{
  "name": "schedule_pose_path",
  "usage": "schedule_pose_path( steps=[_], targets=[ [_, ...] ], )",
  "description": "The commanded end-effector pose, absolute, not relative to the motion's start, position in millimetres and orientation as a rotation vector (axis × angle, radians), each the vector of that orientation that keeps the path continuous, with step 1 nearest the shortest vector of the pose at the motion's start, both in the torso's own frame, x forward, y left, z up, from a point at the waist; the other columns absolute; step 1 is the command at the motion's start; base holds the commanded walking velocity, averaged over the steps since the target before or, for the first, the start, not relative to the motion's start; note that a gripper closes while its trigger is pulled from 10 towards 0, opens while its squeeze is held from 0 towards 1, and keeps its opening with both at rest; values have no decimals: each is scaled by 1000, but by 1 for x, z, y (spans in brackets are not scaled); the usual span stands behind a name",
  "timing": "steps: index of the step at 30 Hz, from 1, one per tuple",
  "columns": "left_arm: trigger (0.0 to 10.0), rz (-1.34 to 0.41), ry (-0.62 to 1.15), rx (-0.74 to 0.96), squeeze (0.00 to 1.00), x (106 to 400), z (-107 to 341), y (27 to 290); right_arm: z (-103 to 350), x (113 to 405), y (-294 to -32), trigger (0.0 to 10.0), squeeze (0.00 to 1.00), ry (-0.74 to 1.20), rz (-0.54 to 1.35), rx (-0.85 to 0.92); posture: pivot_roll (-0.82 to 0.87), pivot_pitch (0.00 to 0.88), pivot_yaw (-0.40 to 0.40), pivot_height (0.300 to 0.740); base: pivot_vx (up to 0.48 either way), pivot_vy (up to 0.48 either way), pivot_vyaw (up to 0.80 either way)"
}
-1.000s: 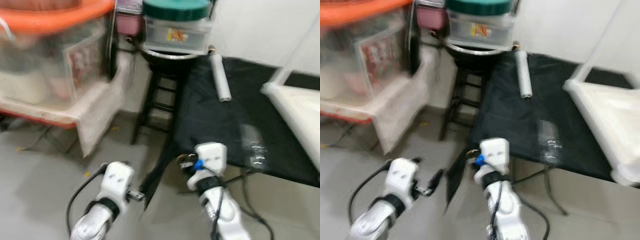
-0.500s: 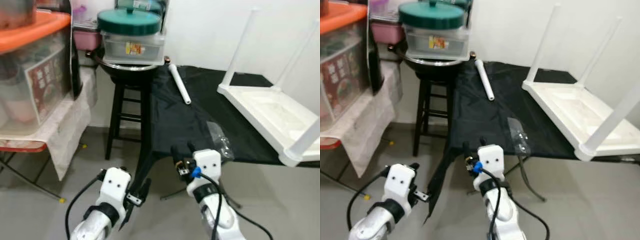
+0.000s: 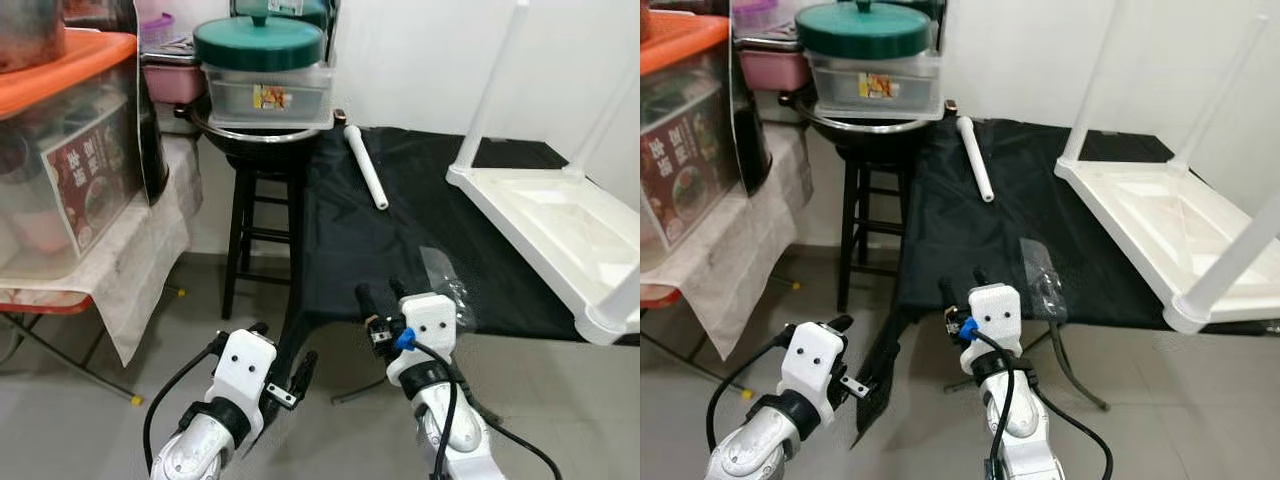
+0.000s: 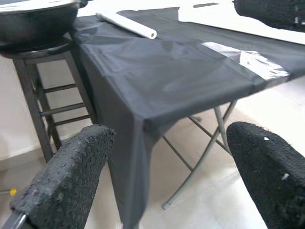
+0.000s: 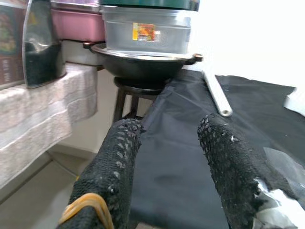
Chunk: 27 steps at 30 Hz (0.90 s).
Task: Building children table
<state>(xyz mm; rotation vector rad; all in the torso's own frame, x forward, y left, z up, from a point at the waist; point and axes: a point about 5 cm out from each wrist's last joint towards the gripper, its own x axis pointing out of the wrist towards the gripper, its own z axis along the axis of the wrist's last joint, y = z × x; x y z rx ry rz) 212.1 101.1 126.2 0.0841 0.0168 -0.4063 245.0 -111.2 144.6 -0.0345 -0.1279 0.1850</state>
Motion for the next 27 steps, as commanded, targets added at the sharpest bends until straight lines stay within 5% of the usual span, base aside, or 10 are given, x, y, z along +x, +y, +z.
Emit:
schedule_pose_path(
  steps=[1, 27],
  targets=[
    [10000, -412, 5, 90, 0, 210, 128, 100, 143, 245, -110, 10000, 0, -128, 189, -31, 81, 7, -88, 740, 352, 0, 0],
    [10000, -434, 20, 99, 0, 207, 122, 98, 143, 246, -111, 10000, 0, -145, 181, -41, 79, 0, -84, 740, 354, 0, 0]
  ],
)
